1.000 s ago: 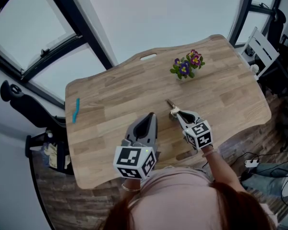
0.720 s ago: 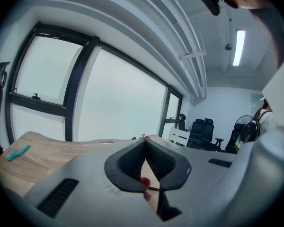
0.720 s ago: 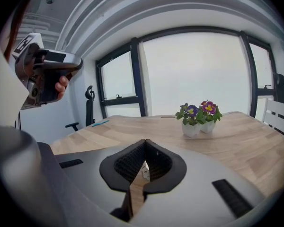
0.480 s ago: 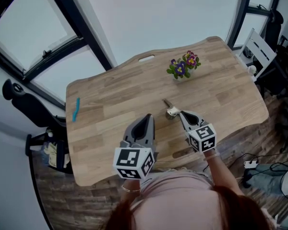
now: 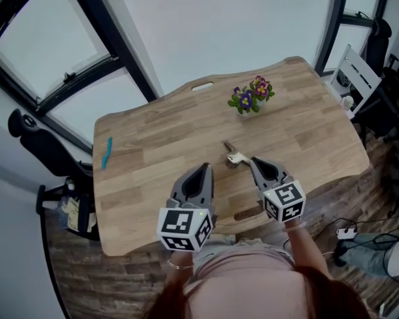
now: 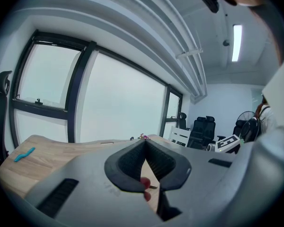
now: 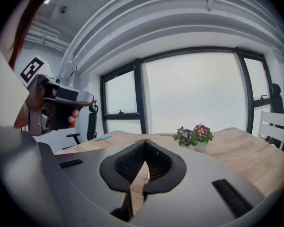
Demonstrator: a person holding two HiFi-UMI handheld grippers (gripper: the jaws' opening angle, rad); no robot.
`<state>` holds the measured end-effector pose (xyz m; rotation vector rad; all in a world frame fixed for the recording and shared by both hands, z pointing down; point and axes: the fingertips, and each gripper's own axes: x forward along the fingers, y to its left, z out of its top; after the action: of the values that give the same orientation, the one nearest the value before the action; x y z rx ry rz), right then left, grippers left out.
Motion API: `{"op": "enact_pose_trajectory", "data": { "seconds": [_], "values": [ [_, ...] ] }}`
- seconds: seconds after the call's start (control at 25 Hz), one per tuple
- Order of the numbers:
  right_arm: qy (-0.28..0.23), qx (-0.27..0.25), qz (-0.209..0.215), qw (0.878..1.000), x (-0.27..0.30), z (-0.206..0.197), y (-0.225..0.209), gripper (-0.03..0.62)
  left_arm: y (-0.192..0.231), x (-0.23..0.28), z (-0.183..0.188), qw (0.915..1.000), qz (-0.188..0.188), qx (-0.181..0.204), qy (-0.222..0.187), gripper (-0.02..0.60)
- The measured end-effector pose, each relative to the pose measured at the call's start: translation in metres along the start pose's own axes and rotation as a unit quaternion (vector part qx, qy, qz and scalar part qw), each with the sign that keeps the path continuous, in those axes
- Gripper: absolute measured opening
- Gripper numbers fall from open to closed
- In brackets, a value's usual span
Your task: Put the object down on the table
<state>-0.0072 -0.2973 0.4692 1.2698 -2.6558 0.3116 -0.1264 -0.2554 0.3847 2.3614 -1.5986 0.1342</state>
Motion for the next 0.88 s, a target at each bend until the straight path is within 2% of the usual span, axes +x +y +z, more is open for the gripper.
{"op": "enact_pose_trajectory", "data": {
  "seconds": [0.32,0.6,0.88],
  "values": [
    [-0.033,0.007,0.028,0.999,-0.030,0.024,0.012,-0.002,-0.017,-0.010,0.001,1.0000,0.004,0.006,-0.005,0.000],
    [-0.050,0.035,0.017,0.998,-0.061,0.042,0.006,0.000,-0.036,-0.018,0.003,0.9998,0.011,0.007,-0.013,0.000],
    [-0.075,0.020,0.001,0.997,-0.094,0.061,0.000,-0.002,-0.055,-0.023,0.007,0.9996,0.016,0.011,-0.018,0.000]
  ]
}}
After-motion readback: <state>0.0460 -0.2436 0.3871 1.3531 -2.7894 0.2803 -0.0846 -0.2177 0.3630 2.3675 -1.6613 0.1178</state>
